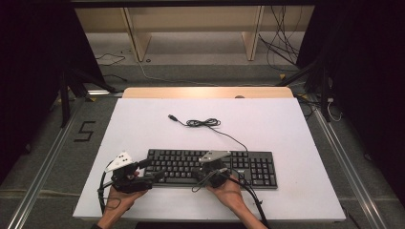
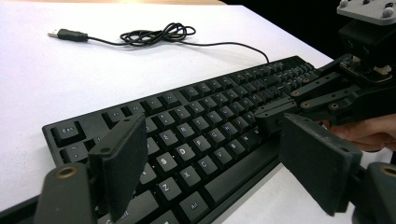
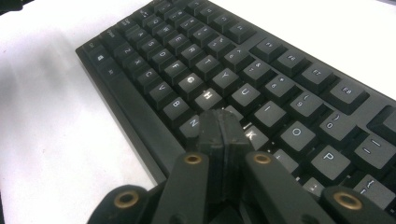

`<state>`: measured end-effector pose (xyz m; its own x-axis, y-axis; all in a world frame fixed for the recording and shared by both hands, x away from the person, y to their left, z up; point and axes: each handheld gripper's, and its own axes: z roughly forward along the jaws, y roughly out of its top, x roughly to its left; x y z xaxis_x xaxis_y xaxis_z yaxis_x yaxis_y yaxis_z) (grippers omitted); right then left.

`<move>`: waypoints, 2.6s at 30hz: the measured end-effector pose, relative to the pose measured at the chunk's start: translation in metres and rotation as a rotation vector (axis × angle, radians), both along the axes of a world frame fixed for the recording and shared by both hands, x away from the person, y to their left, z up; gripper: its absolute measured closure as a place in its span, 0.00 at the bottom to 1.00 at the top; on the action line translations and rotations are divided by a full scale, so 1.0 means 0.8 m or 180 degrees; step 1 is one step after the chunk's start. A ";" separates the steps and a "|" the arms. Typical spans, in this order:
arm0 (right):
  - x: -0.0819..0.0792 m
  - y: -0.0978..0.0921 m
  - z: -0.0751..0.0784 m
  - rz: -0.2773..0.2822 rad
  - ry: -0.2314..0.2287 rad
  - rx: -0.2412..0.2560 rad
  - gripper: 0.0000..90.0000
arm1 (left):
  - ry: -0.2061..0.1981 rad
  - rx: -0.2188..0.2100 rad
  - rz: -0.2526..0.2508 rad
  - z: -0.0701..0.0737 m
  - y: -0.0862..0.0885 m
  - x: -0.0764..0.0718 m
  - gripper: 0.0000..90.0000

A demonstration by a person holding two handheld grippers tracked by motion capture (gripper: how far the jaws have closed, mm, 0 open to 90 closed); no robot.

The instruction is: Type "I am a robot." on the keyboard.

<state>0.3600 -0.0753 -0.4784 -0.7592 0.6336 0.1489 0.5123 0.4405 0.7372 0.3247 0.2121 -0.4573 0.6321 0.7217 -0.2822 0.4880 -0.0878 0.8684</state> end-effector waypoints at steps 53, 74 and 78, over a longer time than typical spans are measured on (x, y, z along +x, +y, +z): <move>-0.012 -0.010 0.030 0.0138 -0.0027 0.0424 0.47 | -0.0035 0.0000 0.0091 0.001 0.009 -0.006 0.26; -0.021 0.002 0.016 0.0267 -0.0040 0.0225 0.99 | -0.0038 -0.0023 0.0117 0.001 0.011 -0.005 0.26; -0.021 0.004 0.011 0.0273 -0.0009 0.0184 1.00 | -0.0037 -0.0025 0.0120 0.001 0.011 -0.005 0.26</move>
<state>0.3435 -0.0724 -0.4693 -0.8106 0.5568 0.1811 0.4725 0.4393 0.7640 0.3205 0.2212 -0.4568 0.6077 0.7429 -0.2807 0.4806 -0.0626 0.8747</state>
